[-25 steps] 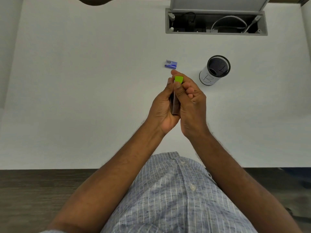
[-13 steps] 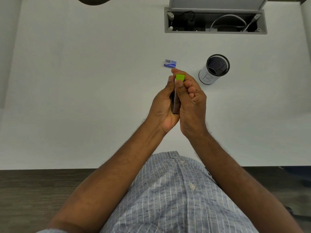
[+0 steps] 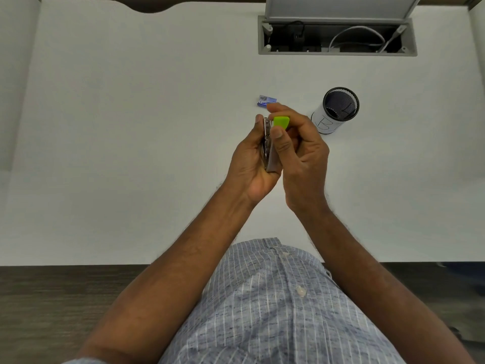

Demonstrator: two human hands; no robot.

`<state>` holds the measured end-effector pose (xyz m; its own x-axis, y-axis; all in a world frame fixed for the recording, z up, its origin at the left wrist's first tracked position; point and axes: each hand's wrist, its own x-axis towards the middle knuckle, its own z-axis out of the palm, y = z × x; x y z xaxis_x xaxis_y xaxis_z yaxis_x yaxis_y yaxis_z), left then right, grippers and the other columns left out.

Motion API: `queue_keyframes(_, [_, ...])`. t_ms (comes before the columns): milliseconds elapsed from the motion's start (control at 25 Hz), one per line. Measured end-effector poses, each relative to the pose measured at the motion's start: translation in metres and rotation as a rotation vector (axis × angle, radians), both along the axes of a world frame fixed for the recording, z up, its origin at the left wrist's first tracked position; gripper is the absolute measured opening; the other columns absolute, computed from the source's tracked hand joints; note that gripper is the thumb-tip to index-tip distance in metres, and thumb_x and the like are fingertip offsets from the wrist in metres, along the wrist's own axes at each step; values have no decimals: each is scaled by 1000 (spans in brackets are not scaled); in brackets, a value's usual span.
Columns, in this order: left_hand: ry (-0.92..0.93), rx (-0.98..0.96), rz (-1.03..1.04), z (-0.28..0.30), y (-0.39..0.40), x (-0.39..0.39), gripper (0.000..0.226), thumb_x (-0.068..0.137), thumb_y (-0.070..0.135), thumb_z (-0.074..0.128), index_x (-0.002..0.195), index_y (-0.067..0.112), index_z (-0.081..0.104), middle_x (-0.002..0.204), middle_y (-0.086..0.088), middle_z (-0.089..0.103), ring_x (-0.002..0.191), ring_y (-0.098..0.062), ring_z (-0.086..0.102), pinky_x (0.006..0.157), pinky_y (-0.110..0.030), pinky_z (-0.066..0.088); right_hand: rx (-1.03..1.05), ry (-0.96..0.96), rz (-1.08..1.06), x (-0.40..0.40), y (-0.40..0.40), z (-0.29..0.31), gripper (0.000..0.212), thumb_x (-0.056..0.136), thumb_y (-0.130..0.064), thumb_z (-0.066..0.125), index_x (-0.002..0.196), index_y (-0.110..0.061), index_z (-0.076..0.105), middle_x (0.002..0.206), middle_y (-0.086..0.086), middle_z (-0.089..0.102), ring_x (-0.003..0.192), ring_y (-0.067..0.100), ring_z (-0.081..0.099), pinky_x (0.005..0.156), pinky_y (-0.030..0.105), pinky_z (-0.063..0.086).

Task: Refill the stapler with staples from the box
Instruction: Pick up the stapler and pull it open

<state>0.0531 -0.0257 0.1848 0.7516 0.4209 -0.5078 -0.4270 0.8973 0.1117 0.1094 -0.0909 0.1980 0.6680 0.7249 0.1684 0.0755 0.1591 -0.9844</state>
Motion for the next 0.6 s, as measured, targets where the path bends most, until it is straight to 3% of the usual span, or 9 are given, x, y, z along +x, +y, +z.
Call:
queue_keyframes(80, [71, 51, -15, -1, 6, -1, 44, 105, 34, 51, 138, 5, 54, 97, -10, 70, 85, -21, 72, 74, -32, 62, -2, -104, -17, 6, -8, -1, 19, 100, -14, 59, 110, -3, 71, 123, 13, 69, 123, 28, 62, 107, 47, 48])
queue_keyframes(160, [141, 93, -24, -3, 12, -3, 35, 105, 36, 50, 111, 5, 65, 85, -9, 69, 72, -19, 71, 68, -32, 61, -9, -191, -37, 10, -15, -2, 27, 102, -21, 55, 97, -6, 76, 108, 10, 71, 111, 31, 63, 99, 46, 49])
queue_keyframes(240, [195, 145, -47, 0, 16, -3, 39, 107, 40, 42, 89, 10, 61, 77, -6, 63, 66, -16, 64, 70, -28, 54, 6, -184, -7, 13, -20, -2, 37, 104, -26, 50, 84, -10, 77, 85, 10, 69, 87, 31, 62, 80, 38, 48])
queue_keyframes(360, [242, 189, -47, 0, 18, 0, 41, 108, 41, 36, 83, 13, 54, 70, -2, 49, 62, -13, 47, 59, -24, 40, -25, -132, 59, 11, -27, -4, 47, 103, -24, 49, 66, -7, 71, 63, 11, 60, 63, 28, 56, 63, 30, 43])
queue_keyframes(480, [239, 197, -45, -1, 23, 1, 41, 108, 40, 35, 81, 13, 51, 65, 0, 45, 56, -12, 42, 52, -22, 36, -123, -205, 145, 6, -35, -11, 50, 102, -22, 51, 60, -3, 68, 59, 1, 62, 57, 21, 59, 58, 30, 45])
queue_keyframes(600, [242, 200, -53, -4, 25, 2, 41, 108, 39, 36, 81, 12, 51, 65, 0, 43, 55, -11, 40, 52, -22, 35, -209, -321, 179, 5, -38, -20, 43, 101, -22, 56, 64, -4, 70, 60, 3, 64, 57, 21, 60, 57, 36, 48])
